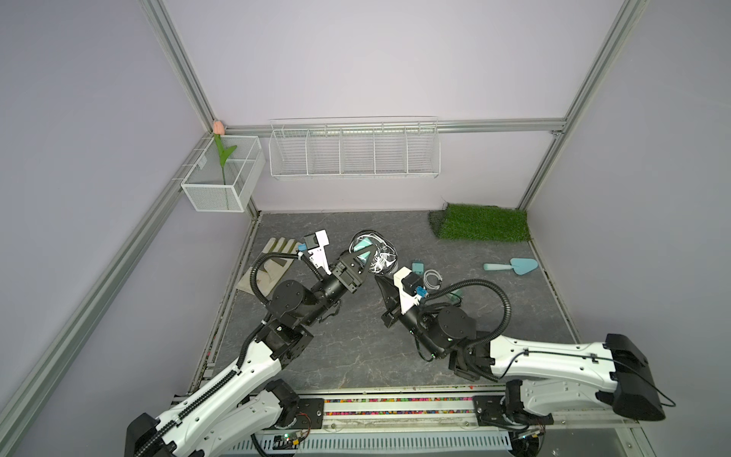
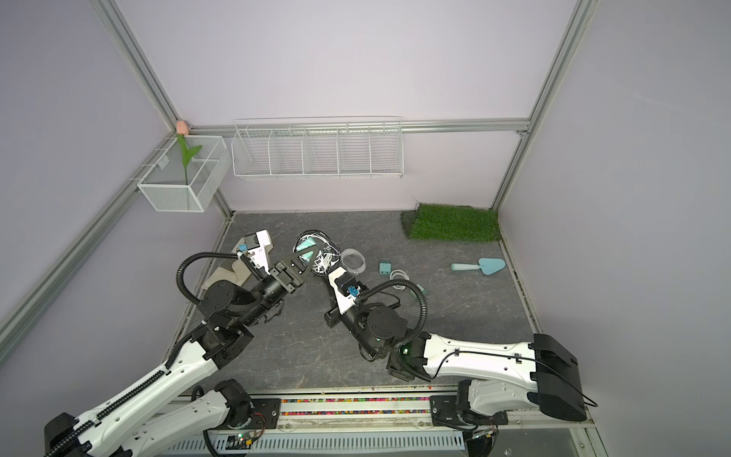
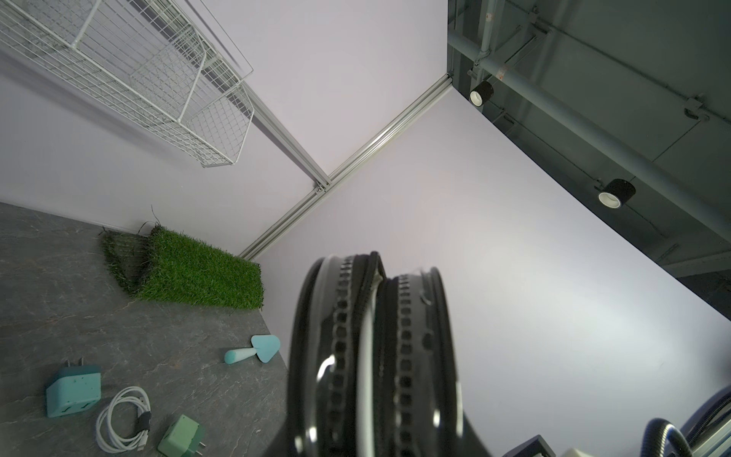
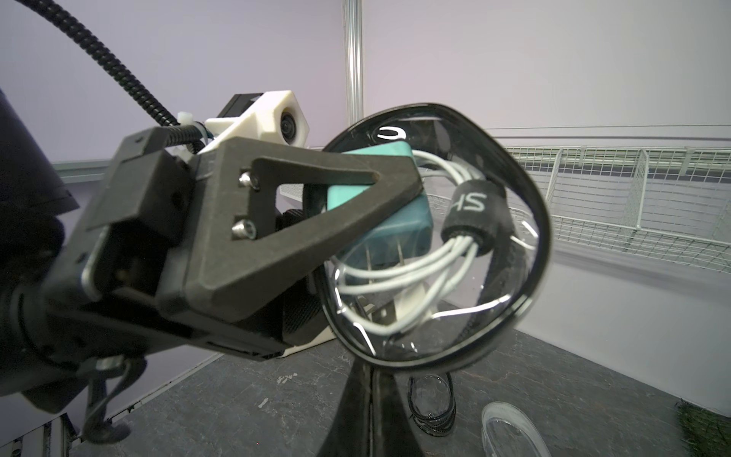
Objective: Pack away charging kits
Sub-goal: Zip the zipper on the storage bag.
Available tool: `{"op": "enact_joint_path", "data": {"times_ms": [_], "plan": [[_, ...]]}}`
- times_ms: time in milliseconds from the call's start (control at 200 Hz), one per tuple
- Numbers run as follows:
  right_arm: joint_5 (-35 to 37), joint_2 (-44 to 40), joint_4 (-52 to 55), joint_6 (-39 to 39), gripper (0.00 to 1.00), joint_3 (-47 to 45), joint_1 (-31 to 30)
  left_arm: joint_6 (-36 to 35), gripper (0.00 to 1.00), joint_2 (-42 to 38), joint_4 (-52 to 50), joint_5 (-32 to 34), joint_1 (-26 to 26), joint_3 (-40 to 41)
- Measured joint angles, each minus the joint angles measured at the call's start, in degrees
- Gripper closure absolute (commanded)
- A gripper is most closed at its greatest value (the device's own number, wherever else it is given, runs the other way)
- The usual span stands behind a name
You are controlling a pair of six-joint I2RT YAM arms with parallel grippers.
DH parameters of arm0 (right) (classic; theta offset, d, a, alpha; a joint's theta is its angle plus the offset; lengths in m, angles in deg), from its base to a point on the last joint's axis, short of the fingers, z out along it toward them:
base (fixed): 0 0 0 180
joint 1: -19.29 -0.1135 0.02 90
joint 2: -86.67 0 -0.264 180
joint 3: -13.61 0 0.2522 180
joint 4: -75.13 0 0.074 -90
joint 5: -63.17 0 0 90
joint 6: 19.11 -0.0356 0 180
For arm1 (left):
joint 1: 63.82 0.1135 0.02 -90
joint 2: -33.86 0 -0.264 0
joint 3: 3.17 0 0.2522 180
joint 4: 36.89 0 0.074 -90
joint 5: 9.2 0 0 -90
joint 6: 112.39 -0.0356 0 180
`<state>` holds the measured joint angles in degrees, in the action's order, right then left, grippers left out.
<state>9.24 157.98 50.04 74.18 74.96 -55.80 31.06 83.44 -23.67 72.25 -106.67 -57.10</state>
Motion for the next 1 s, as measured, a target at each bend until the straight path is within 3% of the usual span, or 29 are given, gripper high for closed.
{"op": "enact_joint_path", "data": {"times_ms": [435, 635, 1001], "plan": [[-1.66, -6.60, 6.60, 1.07, 0.94, -4.15, 3.15, -4.92, 1.00, -2.62, -11.39, 0.74, -0.39, -1.53], [-6.25, -9.70, 12.17, 3.54, 0.94, -4.15, 6.29, -9.90, 1.00, 1.64, -18.88, -4.92, -0.31, -8.76], [-15.58, -16.94, 24.20, 8.44, 0.94, -5.95, 10.99, -21.64, 1.00, 2.14, -32.92, -11.02, -0.39, -13.00]]}}
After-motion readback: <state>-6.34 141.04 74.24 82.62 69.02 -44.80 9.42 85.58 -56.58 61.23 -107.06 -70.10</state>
